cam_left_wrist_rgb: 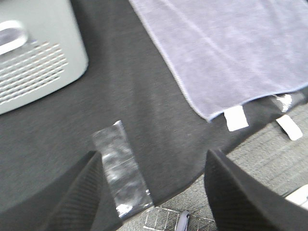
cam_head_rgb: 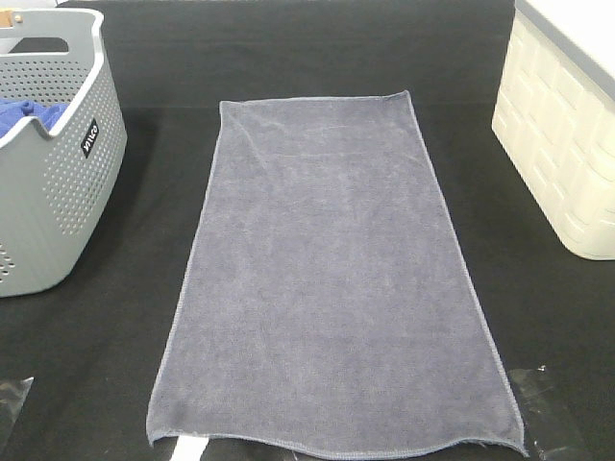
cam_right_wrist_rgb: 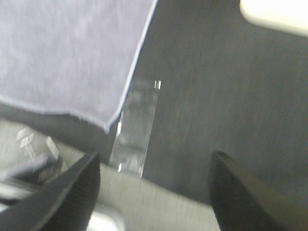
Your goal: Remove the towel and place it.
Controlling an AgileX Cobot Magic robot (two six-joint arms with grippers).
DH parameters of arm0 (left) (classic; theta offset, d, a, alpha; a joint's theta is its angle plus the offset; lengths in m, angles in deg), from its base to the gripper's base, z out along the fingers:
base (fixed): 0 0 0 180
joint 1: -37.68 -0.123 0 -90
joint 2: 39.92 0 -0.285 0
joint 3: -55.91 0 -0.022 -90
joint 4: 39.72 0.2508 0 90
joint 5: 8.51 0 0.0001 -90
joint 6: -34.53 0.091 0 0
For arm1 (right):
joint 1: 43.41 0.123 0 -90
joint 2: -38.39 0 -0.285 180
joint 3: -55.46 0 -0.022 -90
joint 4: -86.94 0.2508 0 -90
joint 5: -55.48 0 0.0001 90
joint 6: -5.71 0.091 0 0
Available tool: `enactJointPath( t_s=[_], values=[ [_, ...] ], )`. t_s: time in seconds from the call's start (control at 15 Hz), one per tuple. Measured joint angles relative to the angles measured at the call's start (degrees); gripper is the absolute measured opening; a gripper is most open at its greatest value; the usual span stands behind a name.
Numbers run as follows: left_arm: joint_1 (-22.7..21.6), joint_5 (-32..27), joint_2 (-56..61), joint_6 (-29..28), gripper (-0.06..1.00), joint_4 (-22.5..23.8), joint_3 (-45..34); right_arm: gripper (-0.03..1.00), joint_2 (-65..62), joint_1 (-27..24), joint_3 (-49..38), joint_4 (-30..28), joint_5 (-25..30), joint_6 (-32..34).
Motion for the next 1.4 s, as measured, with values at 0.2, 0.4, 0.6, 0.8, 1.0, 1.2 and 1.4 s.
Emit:
enactJointPath(
  t_s=[0.2, 0.4, 0.6, 0.8, 1.0, 1.2, 1.4],
  values=[
    [0.00, 0.46, 0.00, 3.21, 0.60, -2.29, 0.00, 0.62, -7.28, 0.00, -0.86, 0.00, -1.26, -0.29],
    [0.00, 0.46, 0.00, 5.56, 0.60, -3.95, 0.00, 0.62, -15.93, 0.00, -0.97, 0.00, -1.60, -0.74],
    [0.00, 0.46, 0.00, 5.67, 0.60, -3.95, 0.00, 0.62, -16.79, 0.00, -0.97, 0.00, -1.60, -0.74],
    [0.00, 0.46, 0.00, 5.67, 0.60, -3.95, 0.00, 0.62, -16.79, 0.00, -0.97, 0.00, -1.60, -0.74],
    [0.00, 0.46, 0.00, 5.67, 0.60, -3.95, 0.00, 0.62, -16.79, 0.00, -0.97, 0.00, -1.60, -0.74],
    [0.00, 0.46, 0.00, 5.67, 0.60, -3.95, 0.00, 0.62, -16.79, 0.00, -0.97, 0.00, -1.60, -0.74],
    [-0.80, 0.46, 0.00, 5.67, 0.60, -3.95, 0.00, 0.62, -16.79, 0.00, -0.97, 0.00, -1.60, -0.74]
  ],
)
